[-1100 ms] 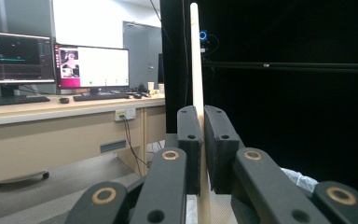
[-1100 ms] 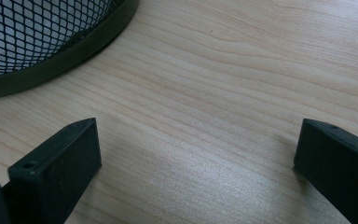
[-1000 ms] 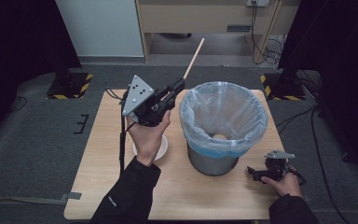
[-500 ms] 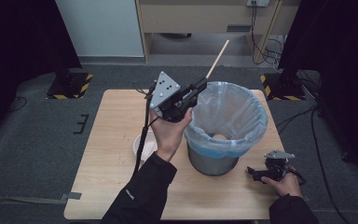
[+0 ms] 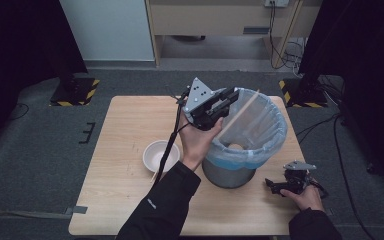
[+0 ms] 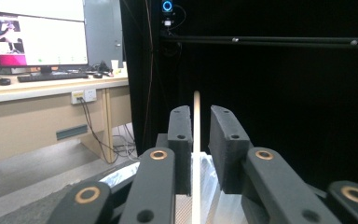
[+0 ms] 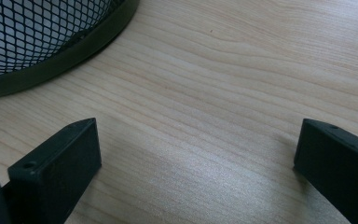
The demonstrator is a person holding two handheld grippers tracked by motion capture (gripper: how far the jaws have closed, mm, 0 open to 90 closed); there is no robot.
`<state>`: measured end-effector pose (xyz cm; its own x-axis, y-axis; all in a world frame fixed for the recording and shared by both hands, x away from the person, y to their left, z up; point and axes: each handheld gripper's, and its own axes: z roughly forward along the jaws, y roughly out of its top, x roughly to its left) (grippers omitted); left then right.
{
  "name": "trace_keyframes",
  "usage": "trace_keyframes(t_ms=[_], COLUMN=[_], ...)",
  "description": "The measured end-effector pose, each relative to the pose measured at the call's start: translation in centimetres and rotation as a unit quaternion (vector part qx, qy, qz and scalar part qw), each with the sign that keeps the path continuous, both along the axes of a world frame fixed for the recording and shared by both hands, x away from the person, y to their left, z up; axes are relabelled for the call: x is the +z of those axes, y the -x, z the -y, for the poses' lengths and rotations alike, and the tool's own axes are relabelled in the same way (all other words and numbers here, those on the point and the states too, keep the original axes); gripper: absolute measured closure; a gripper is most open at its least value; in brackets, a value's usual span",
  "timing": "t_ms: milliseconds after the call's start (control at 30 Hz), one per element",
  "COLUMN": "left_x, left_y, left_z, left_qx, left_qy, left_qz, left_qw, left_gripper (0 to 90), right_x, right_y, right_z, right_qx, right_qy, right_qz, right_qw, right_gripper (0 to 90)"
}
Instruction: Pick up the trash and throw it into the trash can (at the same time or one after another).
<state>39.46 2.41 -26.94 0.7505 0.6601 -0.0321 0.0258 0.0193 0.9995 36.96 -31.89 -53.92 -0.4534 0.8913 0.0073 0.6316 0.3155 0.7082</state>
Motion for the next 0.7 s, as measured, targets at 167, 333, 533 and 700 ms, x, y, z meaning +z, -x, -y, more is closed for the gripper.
trace_keyframes(t_ms=[167,333,533,700], left_x=[0.2,0.4,-0.8,-3.1], left_y=[0.6,1.5,2.4,2.7], left_z=[-1.9,-4.8,-8.8,-12.1], left_qx=[0.014,0.033,0.050,0.080], left_qy=[-0.008,-0.023,-0.033,-0.051], left_qz=[0.004,0.003,-0.014,-0.037], left_qw=[0.9999,0.9992,0.9981,0.9948], left_gripper=[69.6,64.4,59.2,54.6], right_x=[0.0,0.0,0.0,0.0], right_y=[0.0,0.0,0.0,0.0], right_z=[0.0,0.0,0.0,0.0], right_qx=[0.001,0.001,0.001,0.002], right_qy=[-0.001,-0.001,0.000,0.000], right_qz=[0.000,0.000,-0.002,-0.001], right_qw=[1.0000,1.0000,1.0000,1.0000], right_gripper=[0.8,0.8,0.8,0.8])
